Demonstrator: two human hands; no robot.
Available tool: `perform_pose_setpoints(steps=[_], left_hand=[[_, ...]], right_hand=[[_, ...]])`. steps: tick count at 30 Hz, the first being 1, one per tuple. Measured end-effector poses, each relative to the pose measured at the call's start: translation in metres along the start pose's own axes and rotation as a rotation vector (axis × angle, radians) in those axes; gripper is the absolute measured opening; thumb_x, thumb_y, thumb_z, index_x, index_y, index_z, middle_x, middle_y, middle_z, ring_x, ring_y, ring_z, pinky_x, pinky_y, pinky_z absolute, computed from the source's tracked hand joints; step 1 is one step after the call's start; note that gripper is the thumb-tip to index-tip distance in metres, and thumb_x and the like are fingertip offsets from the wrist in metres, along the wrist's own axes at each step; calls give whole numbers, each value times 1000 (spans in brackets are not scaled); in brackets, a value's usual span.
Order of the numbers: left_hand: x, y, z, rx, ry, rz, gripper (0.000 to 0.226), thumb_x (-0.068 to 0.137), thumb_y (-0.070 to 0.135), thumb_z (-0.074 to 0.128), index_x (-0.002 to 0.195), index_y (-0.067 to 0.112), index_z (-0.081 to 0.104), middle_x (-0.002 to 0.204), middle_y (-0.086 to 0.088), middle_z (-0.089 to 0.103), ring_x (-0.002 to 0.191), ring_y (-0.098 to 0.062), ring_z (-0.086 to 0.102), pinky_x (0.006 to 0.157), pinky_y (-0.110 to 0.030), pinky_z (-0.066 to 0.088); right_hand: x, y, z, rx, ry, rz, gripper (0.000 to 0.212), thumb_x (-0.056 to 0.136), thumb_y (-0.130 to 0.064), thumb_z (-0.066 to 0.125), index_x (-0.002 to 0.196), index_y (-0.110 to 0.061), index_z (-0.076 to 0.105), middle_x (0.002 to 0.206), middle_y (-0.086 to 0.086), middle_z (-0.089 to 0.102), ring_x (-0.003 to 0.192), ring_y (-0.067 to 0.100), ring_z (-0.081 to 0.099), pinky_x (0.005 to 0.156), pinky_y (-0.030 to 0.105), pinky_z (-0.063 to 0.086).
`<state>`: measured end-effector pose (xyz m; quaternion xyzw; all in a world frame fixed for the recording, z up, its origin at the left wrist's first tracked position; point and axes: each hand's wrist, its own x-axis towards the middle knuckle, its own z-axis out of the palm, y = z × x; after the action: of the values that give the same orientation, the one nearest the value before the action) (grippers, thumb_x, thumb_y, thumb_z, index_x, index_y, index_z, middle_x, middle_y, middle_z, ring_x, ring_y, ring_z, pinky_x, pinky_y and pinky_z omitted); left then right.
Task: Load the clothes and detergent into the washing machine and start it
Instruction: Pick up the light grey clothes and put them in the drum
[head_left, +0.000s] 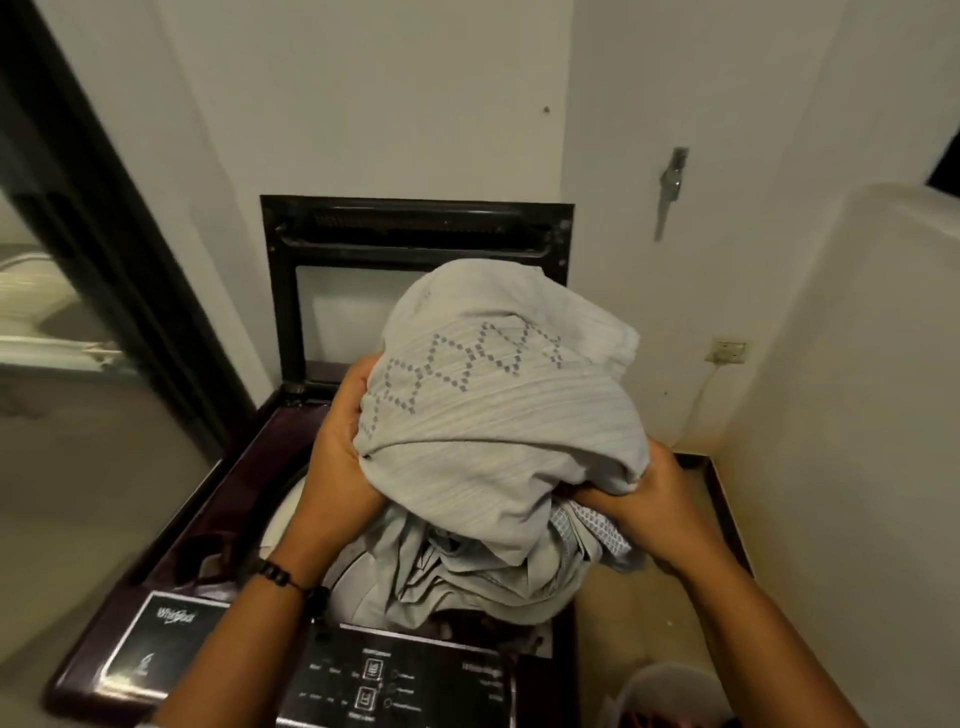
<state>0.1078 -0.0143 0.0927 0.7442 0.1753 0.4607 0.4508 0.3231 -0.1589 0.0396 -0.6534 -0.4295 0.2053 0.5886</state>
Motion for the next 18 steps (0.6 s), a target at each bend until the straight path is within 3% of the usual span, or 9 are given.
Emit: perform_pose_setpoints(steps=[2, 5, 8, 10, 11, 13, 14, 15, 18], left_hand=[[-2, -24, -26, 11, 13, -43, 53, 75, 35, 64, 125, 32, 45, 122, 36, 57, 114, 13, 54, 94, -6, 41], [-7, -59, -56, 34, 23, -108, 52, 76, 36, 66, 125, 46, 49, 125, 30, 58, 119, 4, 55, 98, -12, 43], [-12, -90, -80, 61, 25, -181, 51, 73, 42, 67, 119, 57, 51, 122, 30, 60, 117, 4, 56, 93, -9, 44], [-17, -112, -87, 79, 18, -230, 49, 71, 44, 67, 115, 61, 52, 120, 29, 62, 114, 4, 58, 92, -11, 46], [-20, -124, -90, 78, 13, -260, 49, 71, 45, 68, 115, 59, 53, 121, 26, 62, 114, 2, 59, 94, -15, 47], [-25, -149, -98, 76, -8, -328, 50, 72, 48, 69, 119, 54, 53, 124, 19, 62, 118, -6, 59, 100, -27, 47], [-27, -161, -103, 89, -20, -356, 49, 73, 52, 70, 120, 54, 53, 125, 17, 62, 119, -9, 58, 101, -32, 46], [-29, -171, -105, 106, -29, -369, 48, 74, 54, 69, 119, 54, 53, 125, 18, 62, 119, -9, 58, 102, -31, 45], [-31, -189, -108, 177, -76, -386, 47, 72, 50, 64, 117, 58, 50, 118, 37, 57, 113, 7, 56, 93, -6, 40]], right_hand=[[12, 13, 32, -24, -14, 23, 53, 57, -28, 86, 105, -25, 64, 91, -30, 71, 89, -11, 65, 70, 8, 49], [22, 35, 72, 10, -29, 51, 48, 71, 2, 82, 108, -21, 63, 81, -24, 71, 79, -14, 64, 65, 7, 47], [31, 51, 110, -64, -29, 66, 49, 75, 5, 77, 106, -28, 59, 100, -16, 65, 92, -16, 61, 80, 8, 48], [32, 65, 127, -55, -67, 122, 50, 72, -18, 83, 114, -14, 58, 105, -1, 68, 100, -1, 65, 91, 28, 54], [33, 71, 135, -59, -70, 154, 66, 66, -36, 85, 118, -9, 55, 109, 2, 68, 102, 7, 66, 92, 36, 54], [34, 85, 149, -73, -102, 211, 84, 56, -63, 81, 117, -12, 52, 107, -8, 68, 100, 5, 65, 89, 32, 54], [35, 91, 155, -86, -103, 230, 84, 59, -63, 81, 119, -12, 52, 108, -12, 68, 101, 2, 64, 89, 29, 53], [34, 97, 161, -101, -102, 241, 79, 64, -51, 85, 123, -11, 51, 112, -12, 67, 106, 1, 63, 92, 28, 52], [32, 113, 174, -196, -194, 238, 78, 67, -9, 86, 131, -16, 42, 120, -20, 55, 111, -9, 56, 91, 7, 43]])
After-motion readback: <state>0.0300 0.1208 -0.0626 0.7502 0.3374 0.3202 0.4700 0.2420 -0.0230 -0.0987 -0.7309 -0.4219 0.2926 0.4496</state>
